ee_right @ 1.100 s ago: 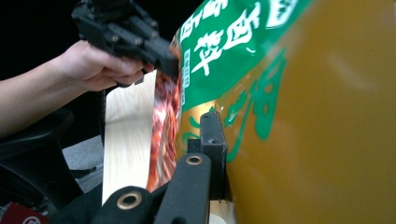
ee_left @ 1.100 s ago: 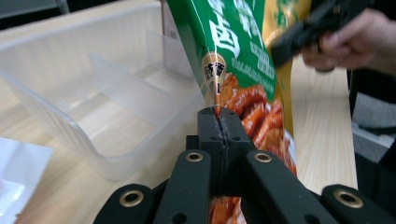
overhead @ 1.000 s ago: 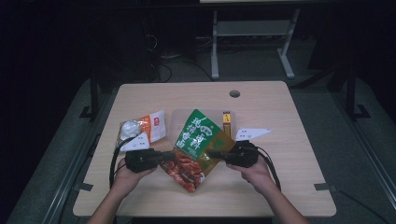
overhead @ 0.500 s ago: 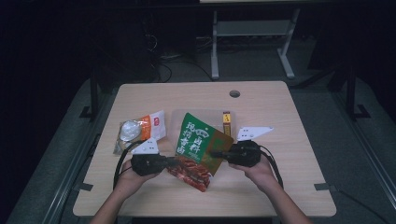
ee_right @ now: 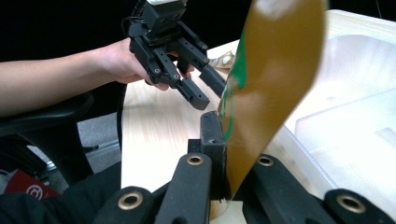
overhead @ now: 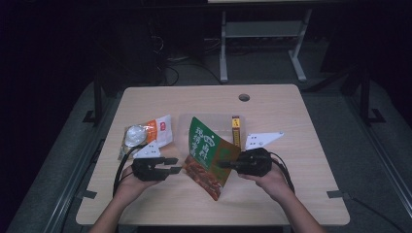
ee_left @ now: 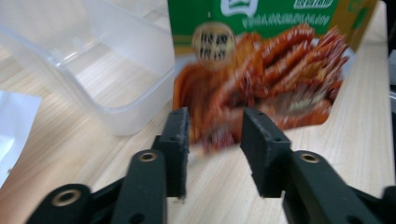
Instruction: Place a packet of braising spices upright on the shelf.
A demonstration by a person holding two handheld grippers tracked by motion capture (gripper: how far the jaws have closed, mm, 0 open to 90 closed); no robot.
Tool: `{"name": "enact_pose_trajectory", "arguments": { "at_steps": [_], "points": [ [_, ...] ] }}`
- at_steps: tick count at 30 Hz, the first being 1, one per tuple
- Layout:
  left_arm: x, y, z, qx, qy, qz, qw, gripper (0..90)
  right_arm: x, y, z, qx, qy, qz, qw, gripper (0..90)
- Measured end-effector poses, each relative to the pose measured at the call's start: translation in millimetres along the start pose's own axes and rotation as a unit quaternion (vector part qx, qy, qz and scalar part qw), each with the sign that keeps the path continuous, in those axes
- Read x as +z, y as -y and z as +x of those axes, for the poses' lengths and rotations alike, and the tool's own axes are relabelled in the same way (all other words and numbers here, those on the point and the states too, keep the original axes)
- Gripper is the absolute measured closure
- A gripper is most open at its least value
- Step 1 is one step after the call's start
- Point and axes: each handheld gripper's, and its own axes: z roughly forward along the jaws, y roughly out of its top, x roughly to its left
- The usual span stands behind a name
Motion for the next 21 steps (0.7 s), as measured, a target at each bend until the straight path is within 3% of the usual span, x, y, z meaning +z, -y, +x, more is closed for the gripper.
{"name": "enact_pose_trajectory", "arguments": {
  "at_steps": [2,8,13,21],
  "points": [
    [-1.7,3.9,-1.6,0.009,-0.004,0.012,0.9999,53.6,-2.1,-1.6,1.8,-0.004,0.003,0.006,1.0,89.8],
    [-4.5,17.8,-3.5,0.001,-0.012,0.023,0.9997,43.0,-12.6,-10.3,4.2,-0.005,0.018,0.021,0.9996,89.8],
    [-3.3,20.7,-7.5,0.018,-0.013,0.03,0.9993,36.3,-20.5,-20.7,6.5,-0.011,0.023,0.019,0.9995,89.8],
    [1.1,22.5,-5.4,0.006,-0.017,0.03,0.9994,28.4,-34.2,-41.3,6.5,-0.026,0.035,0.008,0.999,89.9]
  ]
}}
